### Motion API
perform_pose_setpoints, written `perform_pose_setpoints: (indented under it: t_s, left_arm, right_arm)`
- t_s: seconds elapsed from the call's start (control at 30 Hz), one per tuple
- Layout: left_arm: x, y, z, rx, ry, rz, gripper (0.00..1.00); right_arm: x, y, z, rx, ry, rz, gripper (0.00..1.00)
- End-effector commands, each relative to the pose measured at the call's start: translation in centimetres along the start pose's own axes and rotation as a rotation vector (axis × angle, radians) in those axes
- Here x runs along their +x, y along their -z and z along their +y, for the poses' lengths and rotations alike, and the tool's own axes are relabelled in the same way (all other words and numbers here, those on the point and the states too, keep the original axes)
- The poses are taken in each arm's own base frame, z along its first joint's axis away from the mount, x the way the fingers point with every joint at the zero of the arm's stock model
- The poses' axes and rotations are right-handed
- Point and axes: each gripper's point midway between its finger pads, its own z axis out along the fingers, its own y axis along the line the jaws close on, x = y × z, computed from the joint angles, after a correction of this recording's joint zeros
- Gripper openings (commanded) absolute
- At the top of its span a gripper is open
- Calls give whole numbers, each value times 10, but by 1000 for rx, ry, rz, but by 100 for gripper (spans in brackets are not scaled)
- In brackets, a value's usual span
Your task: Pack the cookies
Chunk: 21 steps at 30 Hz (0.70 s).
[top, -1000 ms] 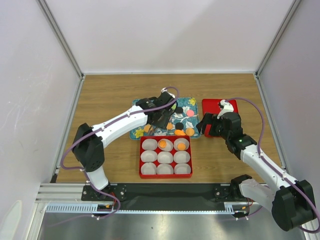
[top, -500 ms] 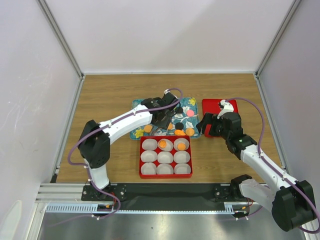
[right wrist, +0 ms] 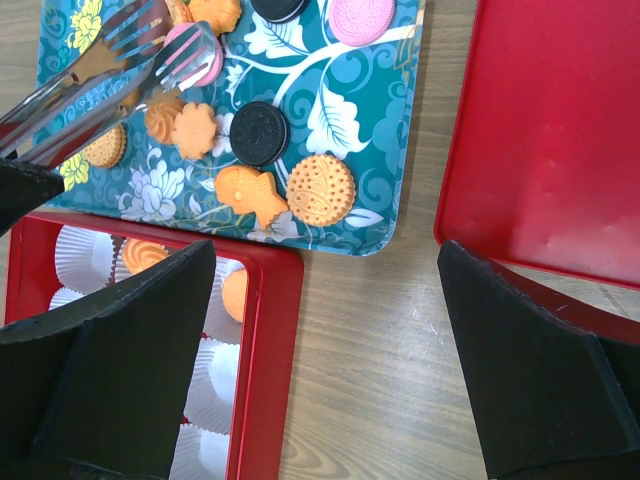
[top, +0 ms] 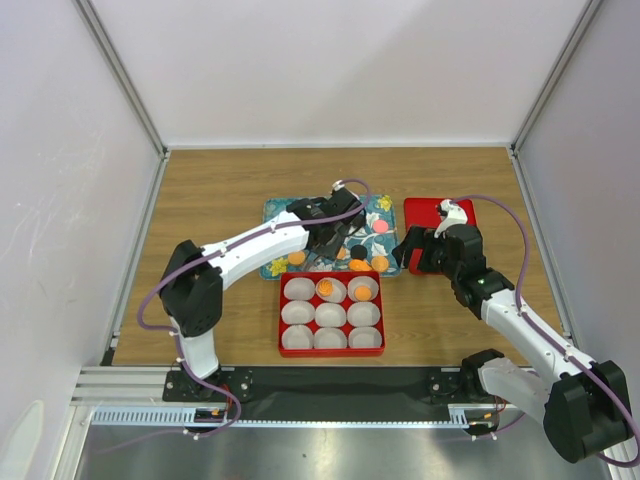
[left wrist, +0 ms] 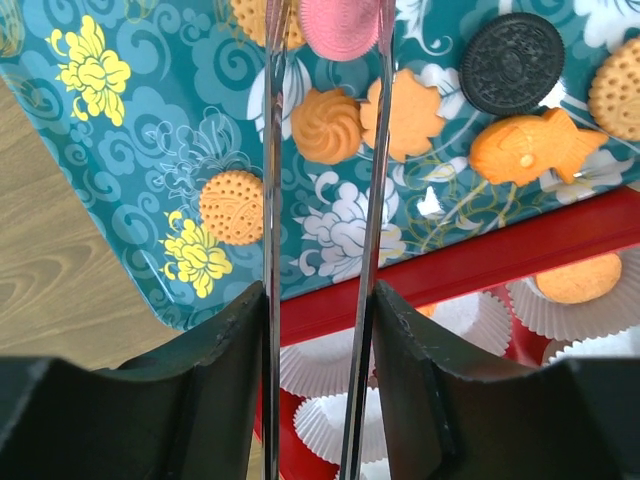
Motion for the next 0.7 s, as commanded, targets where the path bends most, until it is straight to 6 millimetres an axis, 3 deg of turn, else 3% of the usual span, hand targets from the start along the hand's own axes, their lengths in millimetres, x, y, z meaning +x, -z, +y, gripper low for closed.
perform_pose_setpoints:
  t_s: [0.0, 0.27, 0.67]
  left_arm:
    - [-17, 11, -4, -4, -8, -58, 49]
    - [-12, 8, -8, -7, -17, -43, 47]
    - [-15, 15, -10, 14, -7, -55, 34]
  right_arm:
    - [-17, 3, 8, -30, 20, -55, 100]
    - [-17, 6, 9, -35, 22, -62, 100]
    - [-17, 4, 8, -37, 20, -62, 100]
